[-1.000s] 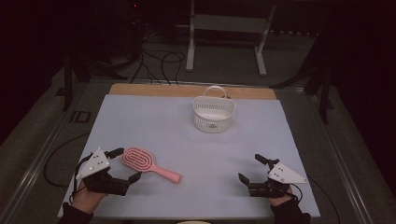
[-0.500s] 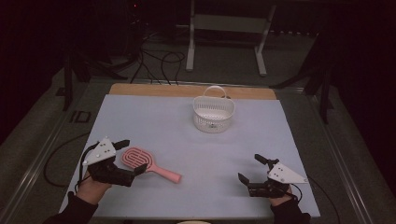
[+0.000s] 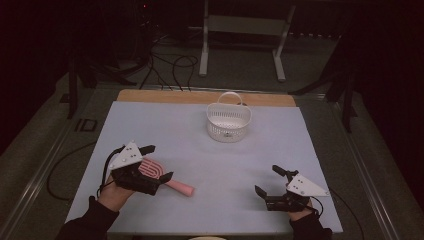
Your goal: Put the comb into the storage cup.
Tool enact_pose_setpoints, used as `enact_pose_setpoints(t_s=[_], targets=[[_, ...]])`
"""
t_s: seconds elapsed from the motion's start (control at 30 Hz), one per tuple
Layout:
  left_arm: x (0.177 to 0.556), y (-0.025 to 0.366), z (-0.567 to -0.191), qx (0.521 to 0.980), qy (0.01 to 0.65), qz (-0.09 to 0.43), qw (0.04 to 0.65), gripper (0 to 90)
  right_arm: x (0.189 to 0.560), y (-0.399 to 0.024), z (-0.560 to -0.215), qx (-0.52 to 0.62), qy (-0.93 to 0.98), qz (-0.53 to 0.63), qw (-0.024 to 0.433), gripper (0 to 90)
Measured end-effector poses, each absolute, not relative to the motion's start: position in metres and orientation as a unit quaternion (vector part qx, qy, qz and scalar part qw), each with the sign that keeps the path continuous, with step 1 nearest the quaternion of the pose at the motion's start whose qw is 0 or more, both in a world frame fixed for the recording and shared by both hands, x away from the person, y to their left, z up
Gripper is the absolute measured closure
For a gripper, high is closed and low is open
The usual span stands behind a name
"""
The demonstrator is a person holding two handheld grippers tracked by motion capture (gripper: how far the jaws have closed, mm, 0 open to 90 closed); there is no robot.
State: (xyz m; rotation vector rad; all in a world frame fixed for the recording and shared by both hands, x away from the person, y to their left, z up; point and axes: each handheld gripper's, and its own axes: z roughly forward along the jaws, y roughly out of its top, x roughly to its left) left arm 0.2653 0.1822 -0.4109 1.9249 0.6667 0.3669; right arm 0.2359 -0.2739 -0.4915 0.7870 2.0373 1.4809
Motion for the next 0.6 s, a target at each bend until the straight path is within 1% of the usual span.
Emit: enact_pose_setpoints(t_s=[0.17, 0.6], targets=[[0.269, 0.178, -0.413, 0.797, 0.279, 0.143, 0.516, 0.1, 0.236, -0.274, -0.491, 0.288, 0.747, 0.545, 0.249, 9.1], [0.277, 0.153, -0.435, 0.817, 0.284, 0.128, 0.486, 0.3, 0.235, -0.273, -0.491, 0.285, 0.748, 0.544, 0.250, 9.1]])
